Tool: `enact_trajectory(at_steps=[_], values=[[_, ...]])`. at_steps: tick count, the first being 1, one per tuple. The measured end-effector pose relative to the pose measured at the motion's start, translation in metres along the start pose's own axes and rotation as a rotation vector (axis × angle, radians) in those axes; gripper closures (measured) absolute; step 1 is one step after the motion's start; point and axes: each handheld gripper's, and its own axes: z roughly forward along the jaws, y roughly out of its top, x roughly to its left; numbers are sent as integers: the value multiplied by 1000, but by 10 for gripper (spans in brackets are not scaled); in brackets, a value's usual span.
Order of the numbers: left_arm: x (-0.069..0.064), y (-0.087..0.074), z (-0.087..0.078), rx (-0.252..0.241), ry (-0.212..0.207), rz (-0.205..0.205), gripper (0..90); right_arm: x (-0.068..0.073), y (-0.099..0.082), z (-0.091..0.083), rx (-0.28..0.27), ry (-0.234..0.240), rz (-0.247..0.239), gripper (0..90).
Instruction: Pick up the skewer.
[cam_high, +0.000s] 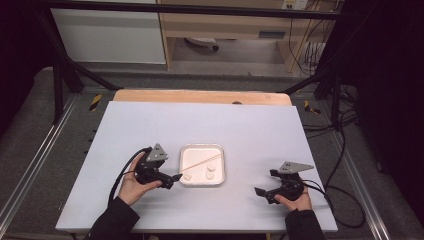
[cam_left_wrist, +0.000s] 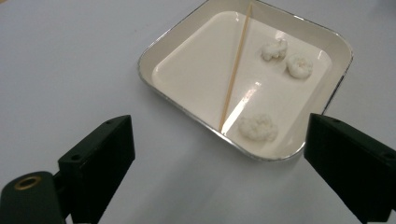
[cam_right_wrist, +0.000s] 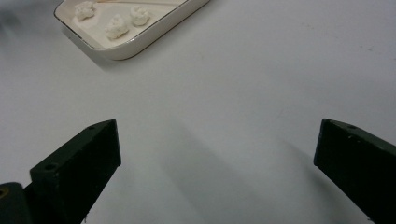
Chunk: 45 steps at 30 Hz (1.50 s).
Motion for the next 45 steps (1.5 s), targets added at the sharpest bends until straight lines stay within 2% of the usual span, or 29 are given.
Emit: enact_trajectory(at_steps=[11,19,24,29,36,45], values=[[-8,20,22,19,-8,18,104,0,0,0,5,2,0,11],[-12,31,39,58,-11,33,153,0,0,1,8,3,-3,11],[-13,35,49,73,-20,31,243,0,0,1,9,4,-3,11],[-11,37,58,93,-5,35,333,0,0,1,10,5,-2,11],[-9,36,67,104,-5,40,535,0,0,1,9,6,-4,11],[-8,34,74,105,-27,42,706,0,0,1,9,9,-2,11]])
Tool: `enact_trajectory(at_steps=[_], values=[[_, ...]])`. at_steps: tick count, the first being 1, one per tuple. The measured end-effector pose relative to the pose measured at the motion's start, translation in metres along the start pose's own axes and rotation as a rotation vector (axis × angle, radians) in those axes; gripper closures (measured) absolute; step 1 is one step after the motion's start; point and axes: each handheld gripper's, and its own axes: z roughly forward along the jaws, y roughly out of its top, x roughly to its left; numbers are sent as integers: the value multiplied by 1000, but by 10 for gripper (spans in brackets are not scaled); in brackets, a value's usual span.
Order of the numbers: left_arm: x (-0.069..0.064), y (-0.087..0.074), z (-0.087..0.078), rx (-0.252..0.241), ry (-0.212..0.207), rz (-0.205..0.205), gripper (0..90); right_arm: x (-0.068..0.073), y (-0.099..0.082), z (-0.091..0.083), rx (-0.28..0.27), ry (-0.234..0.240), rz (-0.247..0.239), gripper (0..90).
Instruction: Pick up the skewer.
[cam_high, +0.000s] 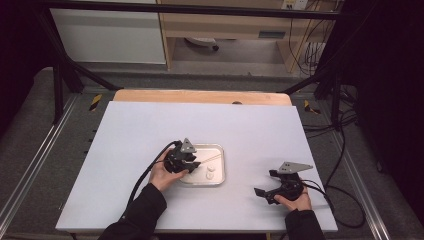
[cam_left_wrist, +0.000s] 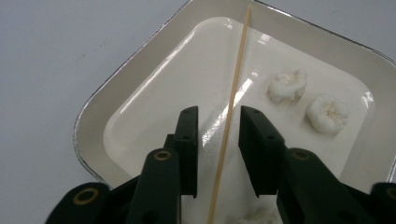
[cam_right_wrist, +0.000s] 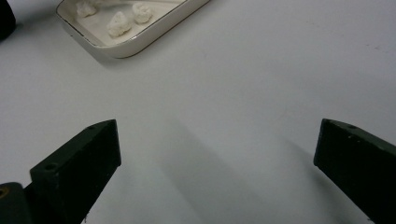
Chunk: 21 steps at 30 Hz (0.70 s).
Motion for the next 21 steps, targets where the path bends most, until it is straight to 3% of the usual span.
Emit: enact_trajectory(at_steps=[21], values=[[2,-3,5,-12,-51,29,871,0,0,1,2,2,0,12]])
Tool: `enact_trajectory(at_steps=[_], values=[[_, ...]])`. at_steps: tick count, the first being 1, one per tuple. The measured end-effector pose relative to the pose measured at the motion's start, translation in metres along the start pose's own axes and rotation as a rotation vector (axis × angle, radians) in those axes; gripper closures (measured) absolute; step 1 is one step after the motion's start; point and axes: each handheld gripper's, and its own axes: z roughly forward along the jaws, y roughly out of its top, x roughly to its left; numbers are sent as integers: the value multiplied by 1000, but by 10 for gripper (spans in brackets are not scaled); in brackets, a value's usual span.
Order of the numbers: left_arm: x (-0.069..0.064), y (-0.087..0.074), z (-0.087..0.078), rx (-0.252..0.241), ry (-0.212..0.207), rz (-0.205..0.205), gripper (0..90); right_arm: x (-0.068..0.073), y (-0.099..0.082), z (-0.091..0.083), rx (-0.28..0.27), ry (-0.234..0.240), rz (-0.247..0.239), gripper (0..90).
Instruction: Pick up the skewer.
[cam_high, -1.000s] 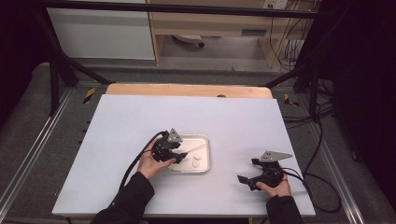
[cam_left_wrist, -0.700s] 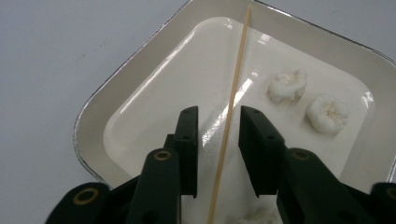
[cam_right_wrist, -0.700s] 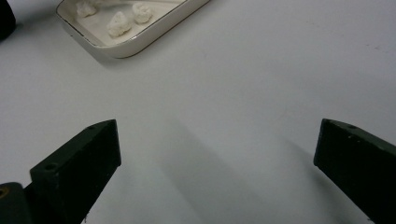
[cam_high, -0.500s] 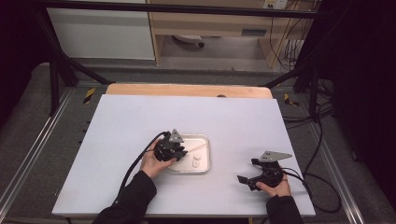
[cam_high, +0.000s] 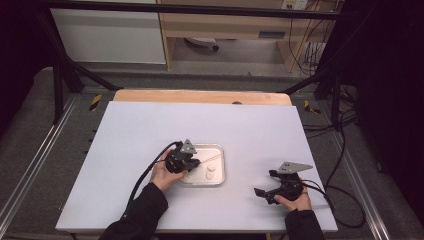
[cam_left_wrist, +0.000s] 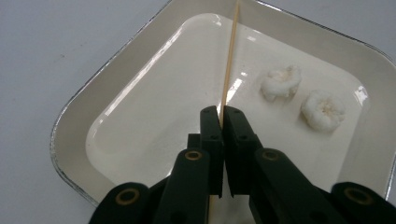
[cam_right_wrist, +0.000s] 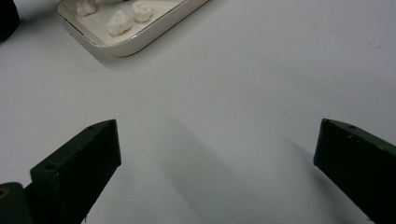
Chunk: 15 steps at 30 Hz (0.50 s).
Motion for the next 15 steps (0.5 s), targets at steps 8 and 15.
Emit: enact_trajectory(at_steps=[8,15], values=[[-1,-1,-2,-12,1,5,887,0,0,0,-2,-1,-2,12],[-1,-2,-11,-43,0,-7,887,0,0,0,-3,-1,-1,12]])
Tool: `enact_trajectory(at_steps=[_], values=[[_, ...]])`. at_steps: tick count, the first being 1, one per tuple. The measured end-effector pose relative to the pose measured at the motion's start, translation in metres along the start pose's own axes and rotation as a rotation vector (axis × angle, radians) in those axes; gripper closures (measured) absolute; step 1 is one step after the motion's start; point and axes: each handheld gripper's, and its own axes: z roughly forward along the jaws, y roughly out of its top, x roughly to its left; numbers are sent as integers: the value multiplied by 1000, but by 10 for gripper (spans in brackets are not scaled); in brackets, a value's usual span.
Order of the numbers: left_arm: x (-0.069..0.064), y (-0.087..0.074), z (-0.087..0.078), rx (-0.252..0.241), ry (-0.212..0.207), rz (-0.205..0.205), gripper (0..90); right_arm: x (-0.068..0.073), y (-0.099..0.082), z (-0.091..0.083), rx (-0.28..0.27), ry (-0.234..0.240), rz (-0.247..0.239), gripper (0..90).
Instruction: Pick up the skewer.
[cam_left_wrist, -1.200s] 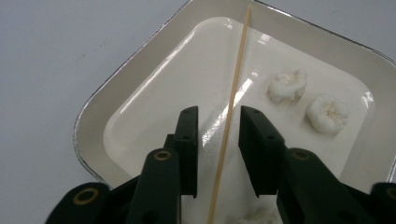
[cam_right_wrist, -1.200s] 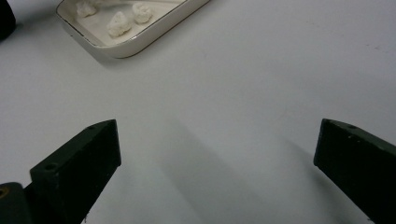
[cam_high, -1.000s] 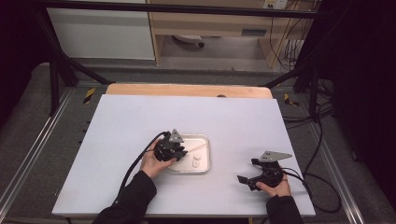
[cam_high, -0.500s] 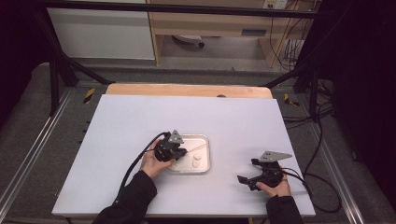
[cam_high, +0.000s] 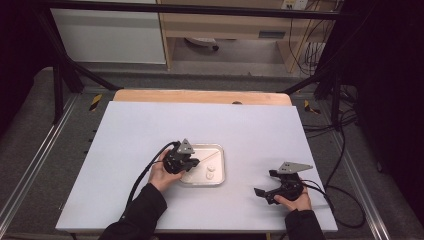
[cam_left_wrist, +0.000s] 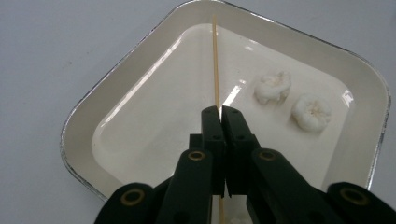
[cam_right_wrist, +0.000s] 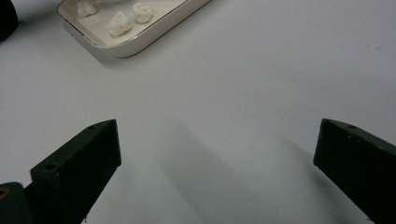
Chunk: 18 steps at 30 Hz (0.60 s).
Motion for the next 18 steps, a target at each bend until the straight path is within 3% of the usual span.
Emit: enact_trajectory(at_steps=[18], values=[[-3,-5,-26,-39,-16,-21,887,1,3,0,-10,-15,-27,6]])
